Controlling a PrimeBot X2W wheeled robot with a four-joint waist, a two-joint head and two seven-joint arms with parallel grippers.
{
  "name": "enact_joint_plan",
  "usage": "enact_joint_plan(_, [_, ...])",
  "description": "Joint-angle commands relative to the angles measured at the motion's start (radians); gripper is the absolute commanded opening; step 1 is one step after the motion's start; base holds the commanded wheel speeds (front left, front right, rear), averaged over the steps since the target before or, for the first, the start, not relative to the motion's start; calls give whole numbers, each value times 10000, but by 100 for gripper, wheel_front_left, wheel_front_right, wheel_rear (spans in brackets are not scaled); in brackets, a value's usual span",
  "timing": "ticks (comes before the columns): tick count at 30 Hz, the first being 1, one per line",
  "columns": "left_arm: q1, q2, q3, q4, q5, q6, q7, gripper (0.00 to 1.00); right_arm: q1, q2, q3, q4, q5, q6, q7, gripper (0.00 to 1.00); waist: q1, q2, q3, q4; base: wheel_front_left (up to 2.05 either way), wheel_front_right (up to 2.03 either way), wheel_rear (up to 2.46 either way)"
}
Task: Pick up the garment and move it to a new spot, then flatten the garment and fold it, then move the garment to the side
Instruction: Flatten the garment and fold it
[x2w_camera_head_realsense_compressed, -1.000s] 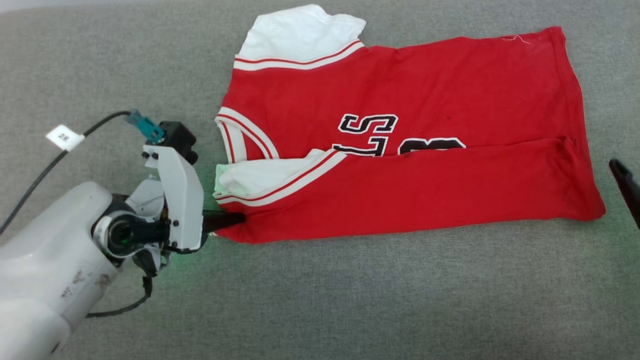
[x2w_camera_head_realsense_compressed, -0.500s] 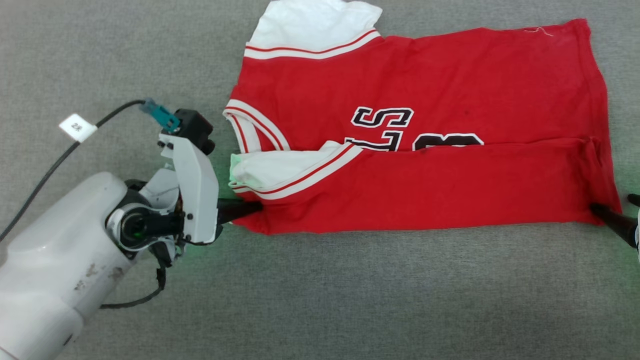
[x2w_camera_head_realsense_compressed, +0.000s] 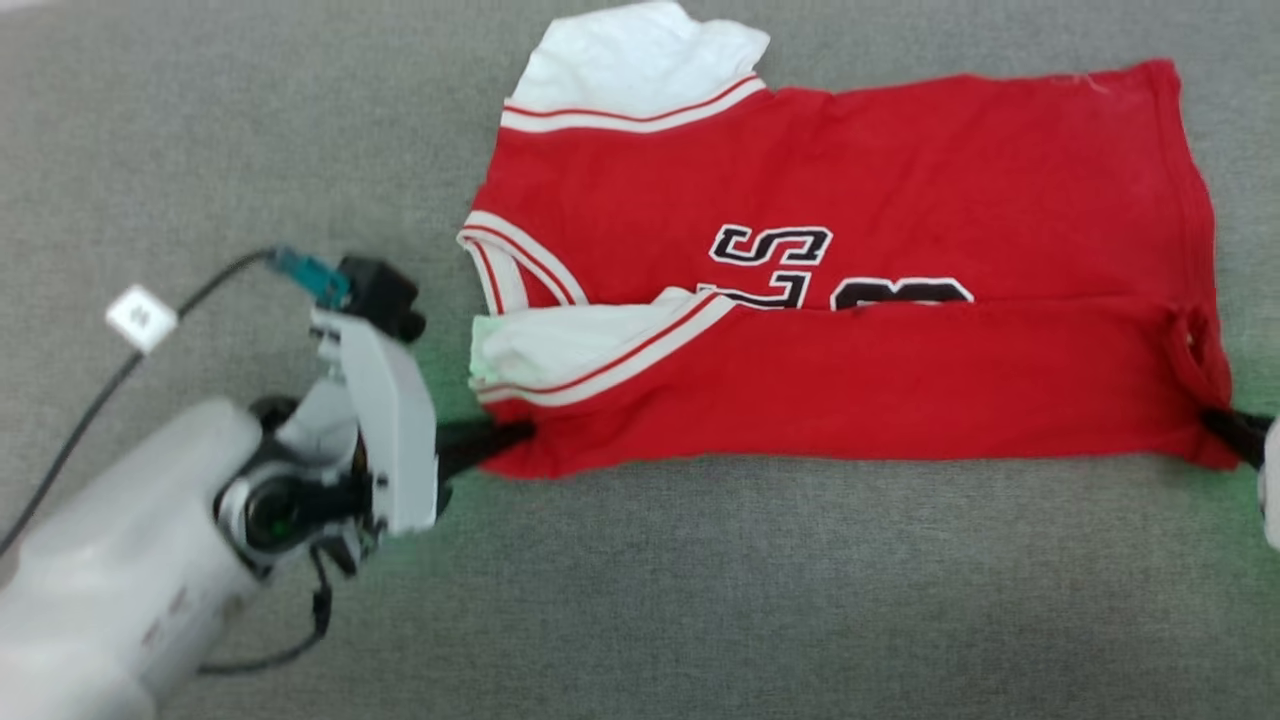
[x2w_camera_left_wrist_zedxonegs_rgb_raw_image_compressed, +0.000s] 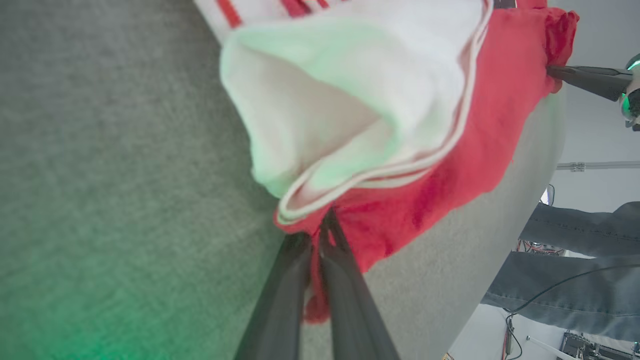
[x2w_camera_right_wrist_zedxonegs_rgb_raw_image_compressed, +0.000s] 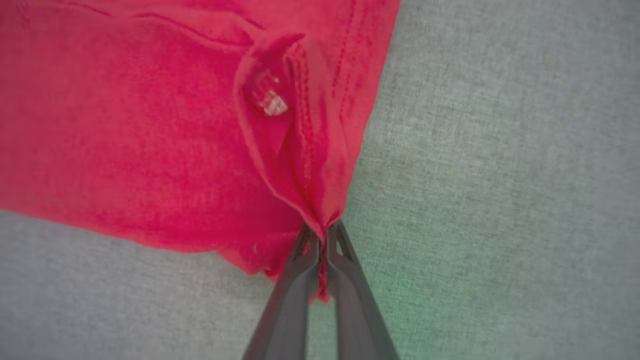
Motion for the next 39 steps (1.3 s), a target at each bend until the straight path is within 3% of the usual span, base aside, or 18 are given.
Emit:
enact_joint_plan(1, [617, 146, -233, -164, 99, 37, -104, 0, 447, -215, -25, -25, -134, -15, -107, 0, 0, 0, -254, 36, 0, 0, 0])
enact_joint_plan(9, [1814, 1326, -136, -1959, -15, 126, -935, 0, 2191, -530, -768, -1094, 312, -15, -137, 0, 0, 0, -818, 154, 0, 0, 0])
enact_joint_plan(16, [3201, 2451, -158, -3909, -131, 817, -1691, 0, 3701, -789, -1277, -1971, 549, -15, 249, 0, 0, 0, -975, 143, 0, 0, 0])
enact_joint_plan(21, [3614, 2680, -180, -4602, -100, 1138, -2005, 0, 4213, -705, -1748, -2374, 498, -15, 274, 0, 0, 0, -1024, 201, 0, 0, 0])
enact_joint_plan(22, [3672, 2691, -158, -4694, -58, 1171, -2118, 0, 4249, -601, -1882, -2506, 496, -15, 148, 16, 0, 0, -1036, 217, 0, 0, 0])
enact_joint_plan(23, [3731, 2711, -133, -4761, -8, 1215, -2236, 0, 4236, -420, -2058, -2565, 610, -15, -19, 44, 0, 0, -1039, 225, 0, 0, 0])
enact_joint_plan(24, [3785, 2705, -120, -4800, 29, 1266, -2356, 14, 4212, -295, -2185, -2631, 654, -15, -161, 90, 0, 0, -1046, 235, 0, 0, 0])
enact_joint_plan(25, [3821, 2698, -96, -4845, 76, 1297, -2496, 40, 4178, -262, -2307, -2719, 580, -15, -304, 100, 0, 0, -1065, 247, 0, 0, 0])
enact_joint_plan(26, [3882, 2691, -49, -4885, 100, 1338, -2662, 90, 4135, -236, -2396, -2810, 473, -15, -448, 100, 0, 0, -1084, 256, 0, 0, 0])
enact_joint_plan(27, [4025, 2677, 44, -4979, 184, 1389, -3070, 100, 4010, -34, -2545, -2875, 365, -15, -732, 100, 0, 0, -1124, 272, 0, 0, 0])
enact_joint_plan(36, [4913, 2494, 723, -5113, 333, 1855, -5439, 100, 3163, 789, -2601, -2771, -693, -15, -2428, 100, 0, 0, -1450, 460, 0, 0, 0])
enact_joint_plan(39, [5161, 2284, 1075, -4944, 337, 1976, -6419, 100, 2604, 1191, -2373, -2542, -1207, -13, -3541, 100, 0, 0, -1466, 480, 0, 0, 0])
